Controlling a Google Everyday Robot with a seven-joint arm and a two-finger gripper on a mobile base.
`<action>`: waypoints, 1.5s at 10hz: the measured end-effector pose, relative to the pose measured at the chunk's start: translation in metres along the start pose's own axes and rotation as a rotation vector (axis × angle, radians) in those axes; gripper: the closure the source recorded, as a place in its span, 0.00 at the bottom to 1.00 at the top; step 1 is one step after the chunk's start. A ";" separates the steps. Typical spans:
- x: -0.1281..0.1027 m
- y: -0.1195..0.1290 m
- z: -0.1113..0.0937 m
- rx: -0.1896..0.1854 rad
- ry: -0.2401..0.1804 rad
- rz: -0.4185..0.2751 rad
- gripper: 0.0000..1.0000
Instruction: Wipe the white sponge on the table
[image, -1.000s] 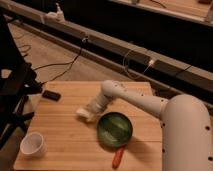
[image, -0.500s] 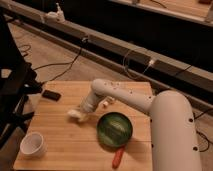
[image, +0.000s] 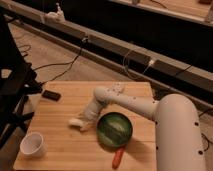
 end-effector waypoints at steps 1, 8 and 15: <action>0.013 0.001 -0.009 0.010 0.018 0.025 1.00; 0.015 -0.065 -0.043 0.086 0.119 -0.042 1.00; -0.031 -0.019 0.001 -0.013 -0.001 -0.108 1.00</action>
